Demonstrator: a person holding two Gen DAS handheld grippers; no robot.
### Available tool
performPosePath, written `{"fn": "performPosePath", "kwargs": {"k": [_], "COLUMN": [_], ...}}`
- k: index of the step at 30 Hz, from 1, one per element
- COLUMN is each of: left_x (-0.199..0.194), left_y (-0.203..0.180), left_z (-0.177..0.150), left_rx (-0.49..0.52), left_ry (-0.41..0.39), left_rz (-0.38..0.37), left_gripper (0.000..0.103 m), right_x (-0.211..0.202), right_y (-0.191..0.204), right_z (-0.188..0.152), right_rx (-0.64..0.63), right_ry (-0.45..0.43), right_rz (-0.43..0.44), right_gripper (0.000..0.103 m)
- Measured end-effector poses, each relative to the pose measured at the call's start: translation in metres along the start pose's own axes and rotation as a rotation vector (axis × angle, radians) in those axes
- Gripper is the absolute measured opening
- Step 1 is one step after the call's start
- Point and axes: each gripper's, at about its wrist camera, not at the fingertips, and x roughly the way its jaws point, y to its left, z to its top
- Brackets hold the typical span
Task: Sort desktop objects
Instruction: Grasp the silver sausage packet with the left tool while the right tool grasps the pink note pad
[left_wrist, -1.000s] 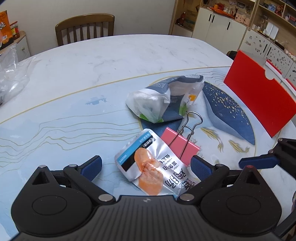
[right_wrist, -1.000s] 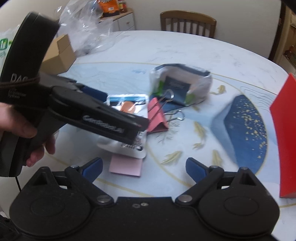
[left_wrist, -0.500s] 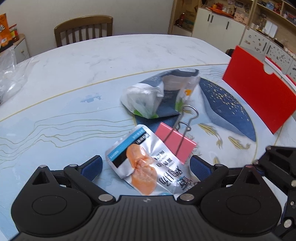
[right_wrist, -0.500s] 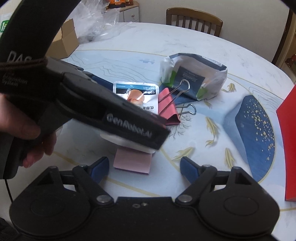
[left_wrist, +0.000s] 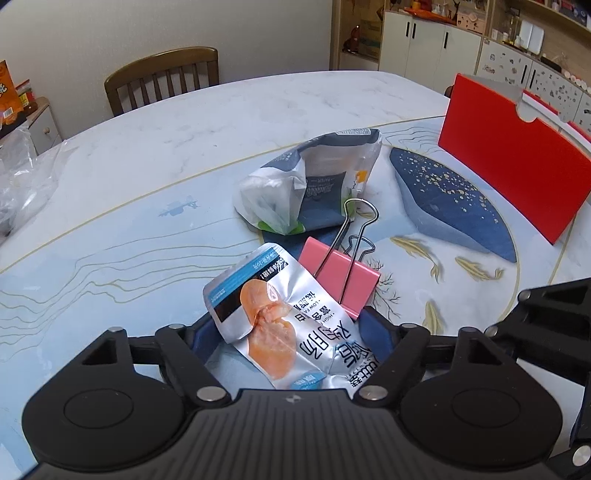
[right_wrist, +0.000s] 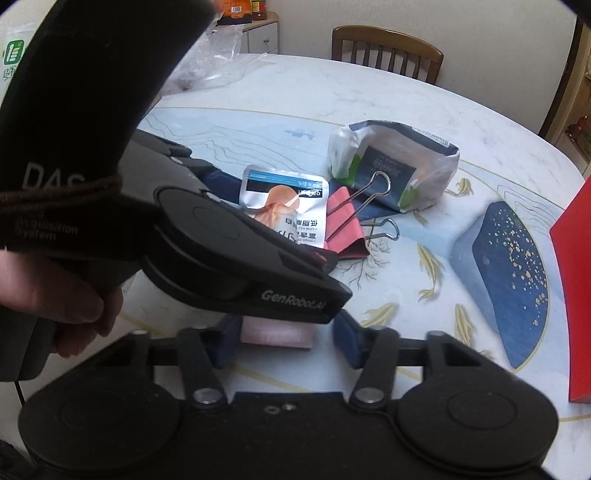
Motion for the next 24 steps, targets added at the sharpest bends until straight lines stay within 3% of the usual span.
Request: {"fn": "performPosePath", "kwargs": {"k": [2, 4, 6, 19, 22, 24], "left_x": [-0.001, -0.003, -0.005, -0.018, -0.026, -0.027], "left_y": [0.002, 0.007, 0.013, 0.042, 0.048, 0.051], "left_z": [0.0, 0.001, 0.002, 0.003, 0.006, 0.008], "left_rx": [-0.011, -0.042, -0.069, -0.194, -0.223, -0.227], "left_ry": [-0.006, -0.012, -0.017, -0.049, -0.077, -0.075], "left_rz": [-0.005, -0.02, -0.037, -0.073, -0.072, -0.074], "left_gripper": [0.075, 0.069, 0.057, 0.032, 0.005, 0.004], "right_x": [-0.002, -0.003, -0.005, -0.022, -0.026, -0.029], "right_y": [0.002, 0.003, 0.003, -0.012, -0.021, -0.026], "right_z": [-0.001, -0.001, -0.002, -0.021, -0.024, -0.026], "right_rx": [-0.009, -0.016, -0.017, -0.002, 0.029, 0.044], "right_ry": [-0.002, 0.003, 0.006, 0.047, 0.057, 0.058], "right_rz": [0.005, 0.007, 0.01, -0.01, -0.026, -0.034], "right_gripper": [0.039, 0.039, 0.039, 0.04, 0.04, 0.04]}}
